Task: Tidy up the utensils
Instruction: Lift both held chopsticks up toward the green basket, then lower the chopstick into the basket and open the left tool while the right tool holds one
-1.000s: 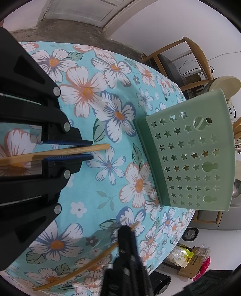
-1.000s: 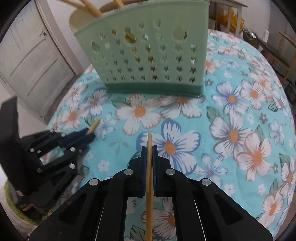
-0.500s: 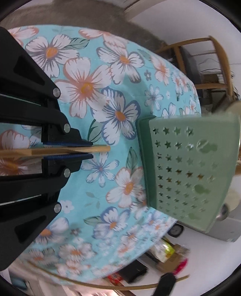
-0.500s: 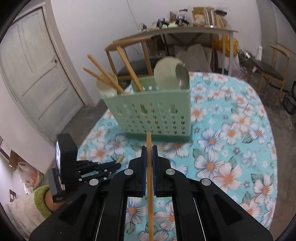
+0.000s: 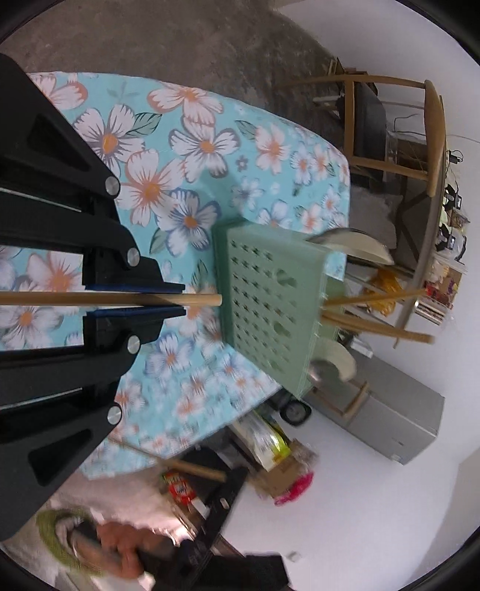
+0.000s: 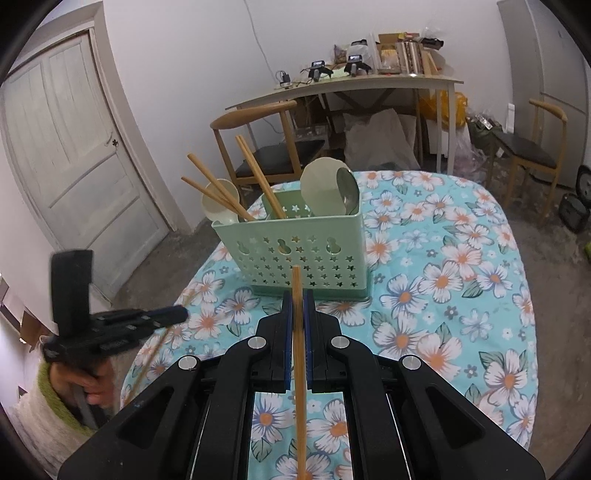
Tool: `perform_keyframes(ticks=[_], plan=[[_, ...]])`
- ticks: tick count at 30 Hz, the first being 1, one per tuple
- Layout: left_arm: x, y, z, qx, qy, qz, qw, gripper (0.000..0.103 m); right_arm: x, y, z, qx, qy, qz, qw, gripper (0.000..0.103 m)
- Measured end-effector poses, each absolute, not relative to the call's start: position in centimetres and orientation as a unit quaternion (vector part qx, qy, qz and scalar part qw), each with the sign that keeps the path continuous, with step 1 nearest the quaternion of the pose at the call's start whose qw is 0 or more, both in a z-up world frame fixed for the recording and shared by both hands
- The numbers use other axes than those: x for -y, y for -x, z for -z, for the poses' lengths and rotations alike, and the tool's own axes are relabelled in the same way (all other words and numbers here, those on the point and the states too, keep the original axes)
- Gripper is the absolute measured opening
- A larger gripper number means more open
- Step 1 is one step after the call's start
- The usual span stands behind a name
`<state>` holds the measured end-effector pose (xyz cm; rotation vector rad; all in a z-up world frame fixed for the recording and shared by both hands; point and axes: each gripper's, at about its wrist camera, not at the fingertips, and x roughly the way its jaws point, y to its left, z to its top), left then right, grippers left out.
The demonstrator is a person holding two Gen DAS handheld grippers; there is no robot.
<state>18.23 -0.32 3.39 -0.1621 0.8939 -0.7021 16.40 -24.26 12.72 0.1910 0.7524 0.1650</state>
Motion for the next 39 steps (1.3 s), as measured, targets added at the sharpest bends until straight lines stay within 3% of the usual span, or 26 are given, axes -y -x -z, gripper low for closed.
perform_keyframes(ticks=[14,29,39], plan=[[-0.9,-16.7,-6.9,-0.402,0.082,0.348,0.843,0.006,24.9,-15.6,-13.0,-0.359,-0.105,-0.083,0.924,0.004],[-0.2,-17.5,-19.9,-0.164,0.120,0.356,0.912,0.006,25.7,-15.1,-14.0,-0.338,-0.108,-0.077,0.932,0.004],[3.8,-21.8,-21.4,-0.048,0.100,0.320,0.941,0.006,26.3,-16.1,-13.5,-0.342,-0.117,-0.086,0.928,0.004]])
